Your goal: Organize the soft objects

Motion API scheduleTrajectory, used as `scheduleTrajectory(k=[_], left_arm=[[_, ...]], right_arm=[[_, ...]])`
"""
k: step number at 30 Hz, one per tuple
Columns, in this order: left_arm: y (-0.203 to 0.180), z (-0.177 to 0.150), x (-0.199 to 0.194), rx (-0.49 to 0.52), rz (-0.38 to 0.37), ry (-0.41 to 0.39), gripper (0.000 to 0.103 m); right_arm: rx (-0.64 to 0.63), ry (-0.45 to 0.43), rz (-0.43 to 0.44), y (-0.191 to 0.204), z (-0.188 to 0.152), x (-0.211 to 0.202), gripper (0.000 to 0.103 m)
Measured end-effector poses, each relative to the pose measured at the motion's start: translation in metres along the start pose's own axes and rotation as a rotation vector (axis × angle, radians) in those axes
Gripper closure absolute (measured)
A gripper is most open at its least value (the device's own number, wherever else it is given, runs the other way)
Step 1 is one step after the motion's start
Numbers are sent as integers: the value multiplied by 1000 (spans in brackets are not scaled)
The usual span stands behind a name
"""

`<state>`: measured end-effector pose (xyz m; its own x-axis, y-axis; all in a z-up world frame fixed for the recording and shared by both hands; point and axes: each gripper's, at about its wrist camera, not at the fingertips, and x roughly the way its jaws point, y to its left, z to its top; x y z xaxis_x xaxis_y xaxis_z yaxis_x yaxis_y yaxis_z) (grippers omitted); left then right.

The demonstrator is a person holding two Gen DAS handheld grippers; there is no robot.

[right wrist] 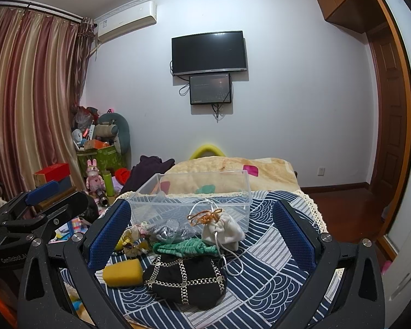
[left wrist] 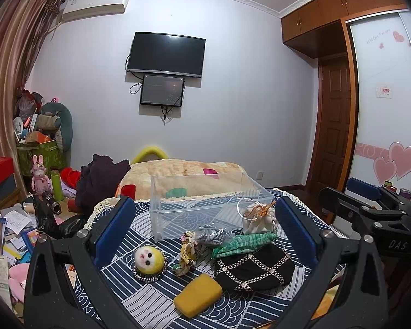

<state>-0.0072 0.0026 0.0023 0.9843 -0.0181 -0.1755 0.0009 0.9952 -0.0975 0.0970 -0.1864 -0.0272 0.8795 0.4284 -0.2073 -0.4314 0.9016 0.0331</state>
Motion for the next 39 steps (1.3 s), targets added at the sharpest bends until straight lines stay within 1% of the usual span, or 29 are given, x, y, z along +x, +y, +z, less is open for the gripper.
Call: scheduleTrajectory(k=[14,20,23,24,25,27,29,30,32,34,36,39], left_arm=[[-4,2,1,2,-11,2,0],[2,-2,5,-5,2,11,0],[7,-4,8,-11,18,12,0],[9,-5,10,-15,19,17,4],[11,-6,12,-20,21,25,12],[17,-7,17,-26,23,50,21],[23,-10,23,-32,32,69,25],[25,-12,25,-32,39,76,29],[31,-15,30,-32,53,93,34],[38,-19,38,-43,63,117,41],[46,-24,46,-57,65,152,46],[59,-33,59,-75,80,202,48]], right_arm=[[3,-4,2,1,1,0,0],[-2,0,-1,2,1,1,0],[-2,8,-1,1,-1,3,4],[-2,15,2,1,-2,5,8],[-1,25,6,0,-3,8,13],[4,46,9,-1,-5,13,19],[7,65,10,-3,-8,18,24],[7,73,10,-3,-9,21,28],[9,92,10,-4,-13,25,33],[11,111,7,-7,-15,31,41],[17,134,1,-10,-19,38,45],[30,171,-5,-16,-23,48,49]])
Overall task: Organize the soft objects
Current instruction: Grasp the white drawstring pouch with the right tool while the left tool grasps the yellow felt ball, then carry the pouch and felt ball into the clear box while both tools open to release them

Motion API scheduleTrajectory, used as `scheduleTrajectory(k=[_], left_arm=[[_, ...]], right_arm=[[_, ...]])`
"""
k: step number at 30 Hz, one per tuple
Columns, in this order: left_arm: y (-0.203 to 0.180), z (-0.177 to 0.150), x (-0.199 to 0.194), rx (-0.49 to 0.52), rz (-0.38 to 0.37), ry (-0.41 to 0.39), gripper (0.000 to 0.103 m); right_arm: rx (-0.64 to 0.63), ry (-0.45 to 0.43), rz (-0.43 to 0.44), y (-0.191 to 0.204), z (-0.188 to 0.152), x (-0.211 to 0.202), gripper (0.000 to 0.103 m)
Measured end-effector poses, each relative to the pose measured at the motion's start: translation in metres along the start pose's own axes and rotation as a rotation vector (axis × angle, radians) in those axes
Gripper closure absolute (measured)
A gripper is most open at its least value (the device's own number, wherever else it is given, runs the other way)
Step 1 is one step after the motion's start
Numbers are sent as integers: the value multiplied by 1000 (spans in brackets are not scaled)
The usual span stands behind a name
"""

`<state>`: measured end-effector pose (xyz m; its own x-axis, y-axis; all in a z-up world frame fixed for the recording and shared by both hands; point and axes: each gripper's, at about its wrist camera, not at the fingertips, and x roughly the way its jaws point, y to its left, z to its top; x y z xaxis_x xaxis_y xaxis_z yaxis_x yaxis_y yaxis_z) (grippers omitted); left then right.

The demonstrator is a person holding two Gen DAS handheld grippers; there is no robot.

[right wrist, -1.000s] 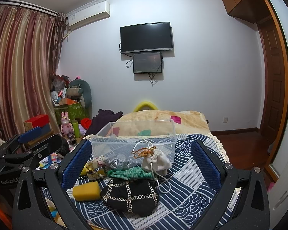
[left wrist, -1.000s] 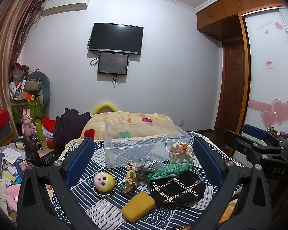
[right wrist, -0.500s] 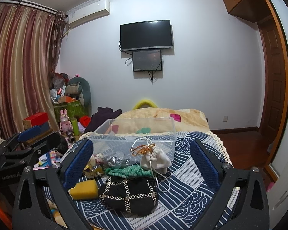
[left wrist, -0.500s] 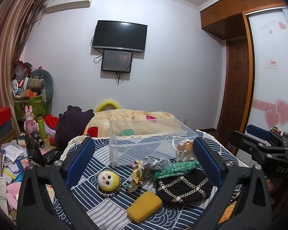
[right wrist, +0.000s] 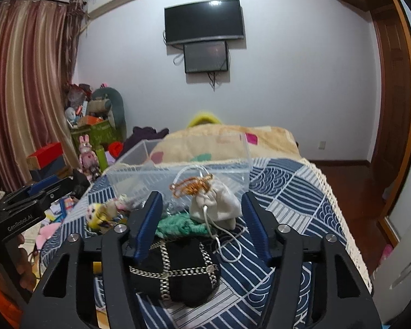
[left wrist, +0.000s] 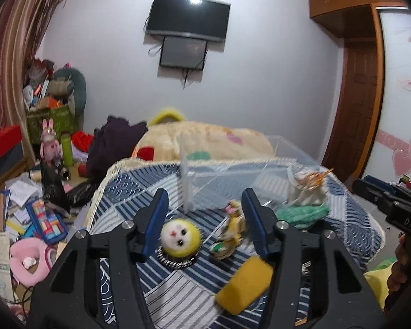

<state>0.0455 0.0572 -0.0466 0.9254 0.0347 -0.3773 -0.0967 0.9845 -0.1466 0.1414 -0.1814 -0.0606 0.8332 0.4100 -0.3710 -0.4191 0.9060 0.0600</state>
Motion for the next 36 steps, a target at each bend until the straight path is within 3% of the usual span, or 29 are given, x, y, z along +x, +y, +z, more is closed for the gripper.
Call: scheduleTrajectory(k=[11,20,23,28,31,36], left_arm=[[23,-24,42,-14,11,146,49],[29,-38,64,-39,1,224,49],[28,-39,66,-36,-5,219,61],[21,-41,65,7,15,200,64],[19,-37,58,4,-7,180,64],[17,-23,43,-15,-44,135,65]], right_arm=[[33,118,-4,-15,-2,41,50],[45,178,61,-17,-1,65,50],[35,190,52,-13,-4,69,50],[14,188,32,-10,-6,69,79],[16,173,25,-12,-4,65,86],[44,132,33,-19,2,52,90]])
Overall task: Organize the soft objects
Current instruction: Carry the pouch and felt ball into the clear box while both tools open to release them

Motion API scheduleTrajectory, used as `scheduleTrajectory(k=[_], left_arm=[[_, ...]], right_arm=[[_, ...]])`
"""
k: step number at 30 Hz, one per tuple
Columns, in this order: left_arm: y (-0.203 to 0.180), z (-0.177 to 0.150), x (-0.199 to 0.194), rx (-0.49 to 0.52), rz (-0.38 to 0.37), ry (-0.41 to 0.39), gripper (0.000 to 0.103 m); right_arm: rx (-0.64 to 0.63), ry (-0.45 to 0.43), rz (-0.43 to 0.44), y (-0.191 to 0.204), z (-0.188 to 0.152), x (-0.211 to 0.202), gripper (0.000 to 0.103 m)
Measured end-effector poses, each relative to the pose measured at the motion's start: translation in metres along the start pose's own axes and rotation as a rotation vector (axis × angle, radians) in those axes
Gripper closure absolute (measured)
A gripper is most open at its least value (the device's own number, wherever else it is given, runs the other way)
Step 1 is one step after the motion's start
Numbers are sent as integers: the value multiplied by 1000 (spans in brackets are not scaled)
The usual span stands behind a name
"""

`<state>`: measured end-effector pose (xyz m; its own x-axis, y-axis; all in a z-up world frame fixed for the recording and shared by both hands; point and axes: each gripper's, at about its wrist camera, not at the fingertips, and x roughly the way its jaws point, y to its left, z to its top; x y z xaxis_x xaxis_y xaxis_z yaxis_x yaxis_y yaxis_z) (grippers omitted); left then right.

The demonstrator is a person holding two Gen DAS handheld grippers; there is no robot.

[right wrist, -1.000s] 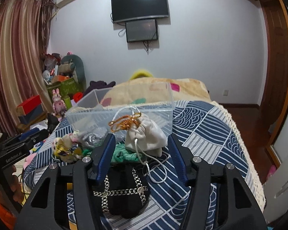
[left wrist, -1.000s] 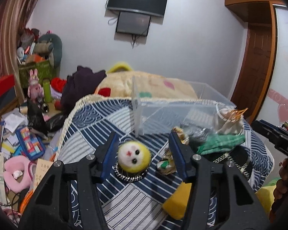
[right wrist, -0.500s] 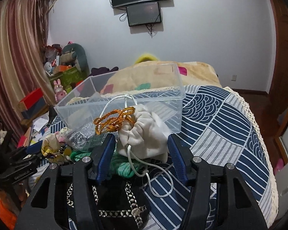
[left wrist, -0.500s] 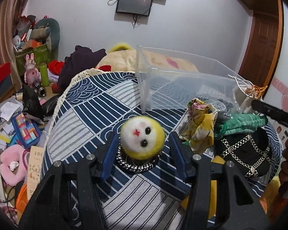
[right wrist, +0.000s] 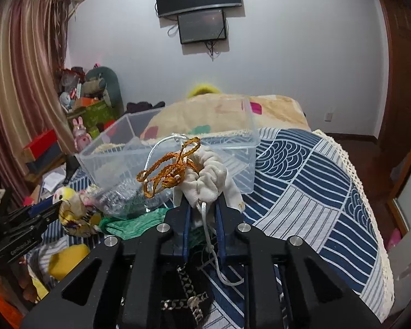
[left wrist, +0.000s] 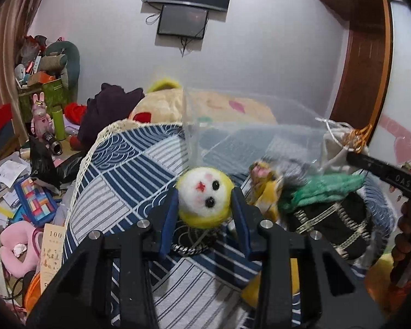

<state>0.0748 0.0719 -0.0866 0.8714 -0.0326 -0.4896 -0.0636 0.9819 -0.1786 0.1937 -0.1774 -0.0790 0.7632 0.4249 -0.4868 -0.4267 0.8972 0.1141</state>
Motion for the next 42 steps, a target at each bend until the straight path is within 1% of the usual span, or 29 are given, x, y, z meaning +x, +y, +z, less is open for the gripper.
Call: scheduleTrajectory(k=[4,10,13,18,21,25,31,38,42], left_arm=[[-6,13,-10,7,-34,-25,65],[-18,40,-19,39,-48,-66,64],[-19,57,-18,37,-59,-79,64],[-17,82,-7,39,-77,-71,64],[-16,91,4,47,-66,-50,64],[-14,98,25,44,-58,-5,64],[-12,102,54,38,-53,52,64],[-17,102,82,76,-33,113,64],[-21,98,95,98,-29,148,64]], right_arm=[[-4,-45,-1,0,7,-14,90],[-30,-116,-4,5,27,-31,90],[-41,-133,-7,7,37,-31,90],[-65,-146,-23,9,52,-24,90],[-66,-142,-24,9,61,-14,90],[-64,-123,-12,10,67,-3,90],[-85,-70,-33,15,71,21,90],[-89,23,-26,17,70,54,90],[-82,97,-8,16,69,72,90]])
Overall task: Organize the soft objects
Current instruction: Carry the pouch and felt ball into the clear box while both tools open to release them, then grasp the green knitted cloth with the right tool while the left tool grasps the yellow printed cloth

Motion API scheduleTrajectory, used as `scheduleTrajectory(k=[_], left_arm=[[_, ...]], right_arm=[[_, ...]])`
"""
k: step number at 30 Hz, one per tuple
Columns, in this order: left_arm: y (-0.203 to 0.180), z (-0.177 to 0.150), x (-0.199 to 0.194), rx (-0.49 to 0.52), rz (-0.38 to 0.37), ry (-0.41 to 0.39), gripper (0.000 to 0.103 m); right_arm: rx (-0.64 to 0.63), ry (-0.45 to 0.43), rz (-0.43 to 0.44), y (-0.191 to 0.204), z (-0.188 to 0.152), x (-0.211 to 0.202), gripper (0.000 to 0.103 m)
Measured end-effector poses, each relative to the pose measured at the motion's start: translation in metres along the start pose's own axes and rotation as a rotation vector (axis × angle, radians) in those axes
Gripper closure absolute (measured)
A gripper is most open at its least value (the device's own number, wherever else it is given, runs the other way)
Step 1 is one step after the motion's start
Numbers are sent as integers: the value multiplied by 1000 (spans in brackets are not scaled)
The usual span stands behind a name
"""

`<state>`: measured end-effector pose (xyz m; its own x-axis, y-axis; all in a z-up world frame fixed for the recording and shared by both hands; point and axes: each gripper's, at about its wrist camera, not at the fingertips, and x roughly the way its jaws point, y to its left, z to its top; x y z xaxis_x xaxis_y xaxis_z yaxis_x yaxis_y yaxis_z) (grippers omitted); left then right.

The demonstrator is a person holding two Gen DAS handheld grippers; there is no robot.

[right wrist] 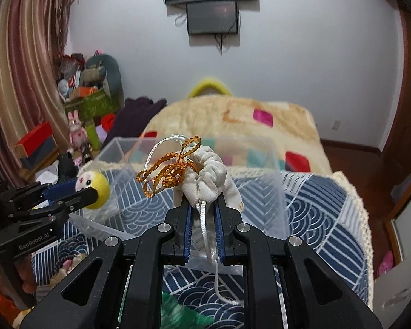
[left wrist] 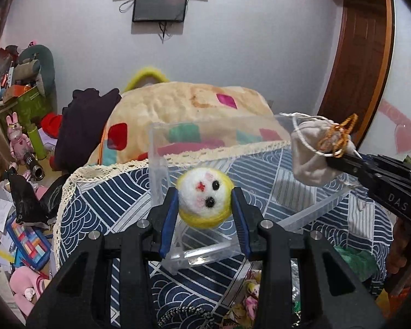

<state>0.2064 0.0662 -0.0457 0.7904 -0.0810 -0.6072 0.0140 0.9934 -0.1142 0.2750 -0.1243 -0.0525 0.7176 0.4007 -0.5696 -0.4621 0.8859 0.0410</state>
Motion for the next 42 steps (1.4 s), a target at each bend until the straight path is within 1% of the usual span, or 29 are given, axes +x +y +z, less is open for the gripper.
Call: scheduleTrajectory(k=[4,8,11,14,16,17,19,23,25,26,27,28,33,39,42], left_arm=[[-8,-1,8,29,13,22,64],[-11,-2,7,42,11,19,63],[-10,-1,6,32,9,23,60],[-7,-1,3,20,-2,27,55],[-7,-2,-2,18,-3,23,50],[-8,-2,-4,22,2,18,49],[-9,-3,-11,41,14,0,44],[-9,-4,-28,55,16,-25,39],[-8,-5,-38,54,20,-42,31],[-8,-5,-43,52,22,-50,29],[-7,-6,-47,49,23,-58,24],[-6,-7,-52,43,20,-64,18],[-6,-18,-70,25,-2,-74,12],[-10,-41,-76,37,-25,-46,12],[-14,-54,-73,43,-48,-18,12]], right_arm=[[-11,52,1,1,-2,9,90],[-14,66,9,3,-4,7,88],[-18,64,4,3,-4,4,85],[-18,58,5,2,-4,0,78],[-19,39,-1,0,-5,-8,69],[-20,32,-1,-1,-3,-9,67],[-21,10,-1,-2,-3,-18,58],[-18,-34,8,-4,-1,-35,52],[-19,-55,14,-4,-1,-43,47],[-21,-71,19,-3,-2,-50,46],[-23,-83,24,-2,-2,-55,44],[-27,-93,27,-2,-4,-59,43],[-39,-107,50,4,-13,-69,38],[-68,-60,72,14,-34,-65,37],[-78,-24,92,19,-47,-58,37]])
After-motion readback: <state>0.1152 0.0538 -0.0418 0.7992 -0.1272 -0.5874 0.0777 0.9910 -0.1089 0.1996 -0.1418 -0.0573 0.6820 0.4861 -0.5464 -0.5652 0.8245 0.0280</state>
